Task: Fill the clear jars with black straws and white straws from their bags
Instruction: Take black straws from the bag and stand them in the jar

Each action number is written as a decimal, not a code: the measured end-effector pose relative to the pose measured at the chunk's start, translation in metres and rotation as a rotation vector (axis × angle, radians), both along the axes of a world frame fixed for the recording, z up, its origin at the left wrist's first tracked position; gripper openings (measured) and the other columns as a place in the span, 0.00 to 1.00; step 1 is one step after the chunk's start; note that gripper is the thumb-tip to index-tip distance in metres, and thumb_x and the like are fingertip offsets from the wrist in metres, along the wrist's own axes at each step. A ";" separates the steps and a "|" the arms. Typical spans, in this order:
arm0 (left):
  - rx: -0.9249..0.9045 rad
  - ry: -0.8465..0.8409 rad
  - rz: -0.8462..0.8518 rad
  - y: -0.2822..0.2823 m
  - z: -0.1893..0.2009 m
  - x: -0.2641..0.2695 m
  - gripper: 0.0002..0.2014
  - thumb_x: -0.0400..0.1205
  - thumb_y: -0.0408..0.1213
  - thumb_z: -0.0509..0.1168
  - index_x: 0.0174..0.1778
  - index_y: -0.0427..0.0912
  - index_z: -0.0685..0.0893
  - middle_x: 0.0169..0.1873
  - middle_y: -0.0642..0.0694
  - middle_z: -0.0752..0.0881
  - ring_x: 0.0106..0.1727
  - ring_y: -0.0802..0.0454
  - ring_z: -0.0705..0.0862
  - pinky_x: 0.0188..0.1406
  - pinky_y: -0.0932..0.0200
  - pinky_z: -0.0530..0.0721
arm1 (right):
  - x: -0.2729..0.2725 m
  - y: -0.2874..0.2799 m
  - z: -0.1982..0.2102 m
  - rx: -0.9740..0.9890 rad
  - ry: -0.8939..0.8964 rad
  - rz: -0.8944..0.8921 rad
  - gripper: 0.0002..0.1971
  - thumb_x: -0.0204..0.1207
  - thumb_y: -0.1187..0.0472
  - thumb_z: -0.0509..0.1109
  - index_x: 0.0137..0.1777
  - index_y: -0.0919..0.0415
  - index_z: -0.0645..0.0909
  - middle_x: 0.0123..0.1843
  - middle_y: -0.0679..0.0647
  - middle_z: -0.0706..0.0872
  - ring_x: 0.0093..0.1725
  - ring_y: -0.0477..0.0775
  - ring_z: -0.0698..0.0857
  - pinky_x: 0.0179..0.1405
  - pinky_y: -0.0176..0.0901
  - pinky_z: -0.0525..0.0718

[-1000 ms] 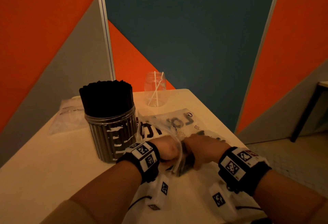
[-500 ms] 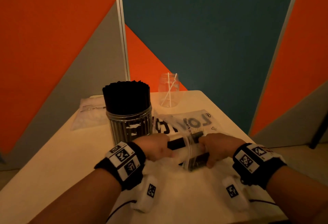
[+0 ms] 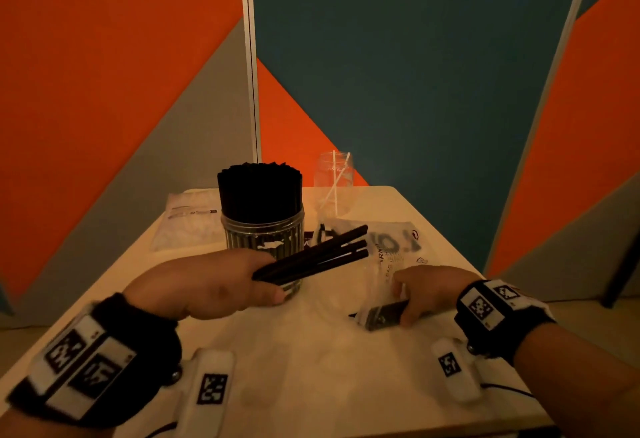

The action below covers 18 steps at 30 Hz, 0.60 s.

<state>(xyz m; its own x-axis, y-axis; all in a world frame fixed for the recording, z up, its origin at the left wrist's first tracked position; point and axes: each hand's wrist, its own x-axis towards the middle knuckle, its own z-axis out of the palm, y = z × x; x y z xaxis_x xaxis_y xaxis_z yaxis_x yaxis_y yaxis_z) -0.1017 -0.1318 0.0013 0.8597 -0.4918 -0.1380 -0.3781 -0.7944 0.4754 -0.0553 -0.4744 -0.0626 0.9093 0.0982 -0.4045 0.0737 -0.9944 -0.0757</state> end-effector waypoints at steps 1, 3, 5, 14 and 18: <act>-0.052 0.013 0.005 0.002 0.000 -0.001 0.08 0.83 0.51 0.68 0.55 0.56 0.82 0.29 0.58 0.79 0.26 0.66 0.76 0.24 0.70 0.73 | -0.002 0.001 0.005 0.031 0.004 -0.016 0.28 0.70 0.44 0.80 0.69 0.40 0.76 0.65 0.42 0.80 0.61 0.48 0.78 0.61 0.46 0.77; -0.127 0.020 -0.003 0.001 -0.001 -0.003 0.08 0.83 0.50 0.68 0.55 0.55 0.82 0.26 0.59 0.79 0.24 0.66 0.75 0.23 0.70 0.72 | -0.008 0.004 0.019 0.219 -0.084 -0.042 0.27 0.76 0.45 0.76 0.74 0.41 0.74 0.70 0.42 0.79 0.66 0.48 0.79 0.69 0.50 0.78; -0.187 0.020 -0.023 -0.003 -0.005 -0.004 0.07 0.83 0.50 0.68 0.54 0.54 0.82 0.27 0.59 0.78 0.24 0.65 0.75 0.24 0.69 0.72 | -0.013 0.012 0.037 0.714 -0.284 -0.133 0.15 0.85 0.52 0.69 0.70 0.48 0.78 0.69 0.46 0.83 0.64 0.48 0.84 0.66 0.52 0.84; -0.473 0.107 -0.155 -0.040 -0.014 -0.008 0.07 0.83 0.48 0.69 0.54 0.63 0.80 0.23 0.51 0.78 0.25 0.54 0.77 0.28 0.57 0.79 | -0.032 0.082 0.090 1.308 -0.811 -0.068 0.24 0.89 0.43 0.57 0.43 0.58 0.85 0.41 0.57 0.92 0.37 0.47 0.89 0.37 0.36 0.86; -0.650 0.254 -0.091 -0.053 -0.019 -0.004 0.09 0.81 0.45 0.72 0.44 0.46 0.81 0.26 0.45 0.84 0.25 0.49 0.82 0.32 0.54 0.83 | -0.027 0.110 0.097 1.115 -1.037 0.114 0.26 0.88 0.47 0.62 0.31 0.59 0.82 0.26 0.49 0.81 0.26 0.41 0.77 0.29 0.32 0.75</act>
<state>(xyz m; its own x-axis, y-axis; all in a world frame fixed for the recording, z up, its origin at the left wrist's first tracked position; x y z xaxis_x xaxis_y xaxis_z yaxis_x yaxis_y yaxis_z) -0.1060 -0.1846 -0.0181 0.7914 -0.6110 0.0172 -0.2441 -0.2902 0.9253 -0.0820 -0.3641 0.0341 0.7027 -0.0010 0.7115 0.6342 -0.4526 -0.6269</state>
